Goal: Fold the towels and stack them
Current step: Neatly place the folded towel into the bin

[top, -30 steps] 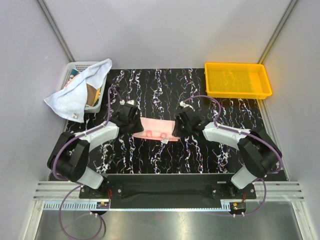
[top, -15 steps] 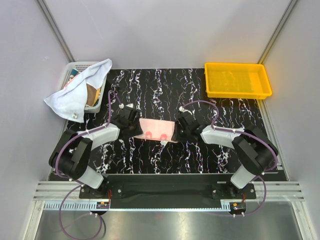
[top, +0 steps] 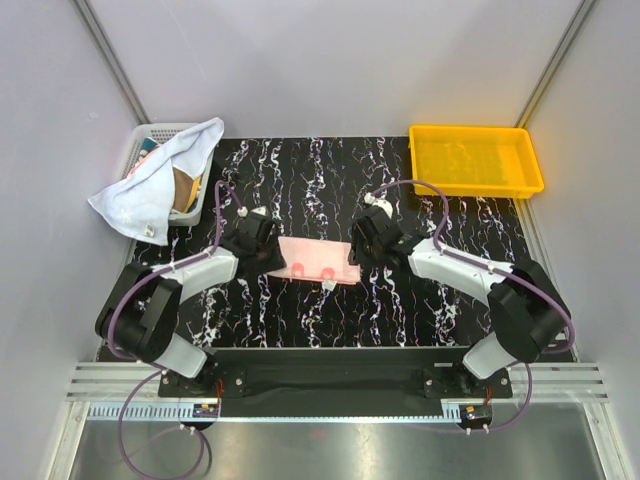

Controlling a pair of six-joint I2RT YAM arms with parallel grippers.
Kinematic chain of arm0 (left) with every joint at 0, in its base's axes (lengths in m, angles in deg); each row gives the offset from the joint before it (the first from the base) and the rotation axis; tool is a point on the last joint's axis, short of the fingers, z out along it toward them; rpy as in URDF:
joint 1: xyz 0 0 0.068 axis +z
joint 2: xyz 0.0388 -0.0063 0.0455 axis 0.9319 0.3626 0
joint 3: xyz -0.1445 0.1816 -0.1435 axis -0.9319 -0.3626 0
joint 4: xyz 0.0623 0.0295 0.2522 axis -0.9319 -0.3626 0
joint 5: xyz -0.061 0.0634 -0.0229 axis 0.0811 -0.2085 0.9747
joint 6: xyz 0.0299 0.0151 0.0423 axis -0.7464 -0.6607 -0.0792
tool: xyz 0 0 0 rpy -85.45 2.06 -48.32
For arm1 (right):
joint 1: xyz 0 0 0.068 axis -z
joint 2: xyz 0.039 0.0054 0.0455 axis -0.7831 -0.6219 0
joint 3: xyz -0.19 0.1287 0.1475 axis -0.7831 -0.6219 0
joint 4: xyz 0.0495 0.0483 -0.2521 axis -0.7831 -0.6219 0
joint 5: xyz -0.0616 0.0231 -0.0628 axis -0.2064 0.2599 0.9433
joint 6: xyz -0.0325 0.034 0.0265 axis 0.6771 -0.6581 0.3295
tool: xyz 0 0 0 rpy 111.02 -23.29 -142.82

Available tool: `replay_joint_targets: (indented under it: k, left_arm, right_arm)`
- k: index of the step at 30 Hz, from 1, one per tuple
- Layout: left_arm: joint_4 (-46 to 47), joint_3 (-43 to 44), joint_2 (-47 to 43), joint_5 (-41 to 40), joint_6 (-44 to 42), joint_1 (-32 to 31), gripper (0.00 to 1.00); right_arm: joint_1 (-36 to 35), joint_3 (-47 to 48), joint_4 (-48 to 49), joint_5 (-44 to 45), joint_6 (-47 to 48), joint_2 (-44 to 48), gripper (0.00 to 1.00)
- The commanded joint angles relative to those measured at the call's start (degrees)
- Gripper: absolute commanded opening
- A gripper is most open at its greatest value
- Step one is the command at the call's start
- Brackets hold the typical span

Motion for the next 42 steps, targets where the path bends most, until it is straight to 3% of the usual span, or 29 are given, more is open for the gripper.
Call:
replay_joint_targets:
  k: [1, 13, 23, 25, 34, 42]
  left_arm:
    - [-0.5, 2.7, -4.2, 1.0, 0.4, -0.7, 0.32]
    - [-8.8, 7.6, -17.0, 1.7, -2.3, -2.4, 0.36]
    - [-11.1, 6.9, -22.3, 3.5, -3.0, -2.3, 0.37]
    - [-11.3, 6.8, -22.7, 3.6, -3.3, -2.4, 0.37]
    - [-12.4, 6.8, -25.4, 4.7, -4.4, -2.4, 0.37]
    - [-15.9, 11.1, -26.8, 4.8, -7.1, -2.2, 0.38]
  right_arm:
    - [1.6, 3.7, -4.4, 6.0, 0.9, -1.9, 0.49]
    - [2.1, 8.5, -0.9, 5.1, -0.5, -12.6, 0.61]
    - [-1.6, 12.7, -3.6, 7.6, -1.6, -20.1, 0.58]
    - [-1.7, 13.5, -4.7, 7.6, -2.3, -21.9, 0.52]
    - [-1.7, 16.2, -8.3, 11.8, -0.4, -22.9, 0.08]
    - [5.6, 25.6, -12.8, 22.5, 14.2, -22.9, 0.0]
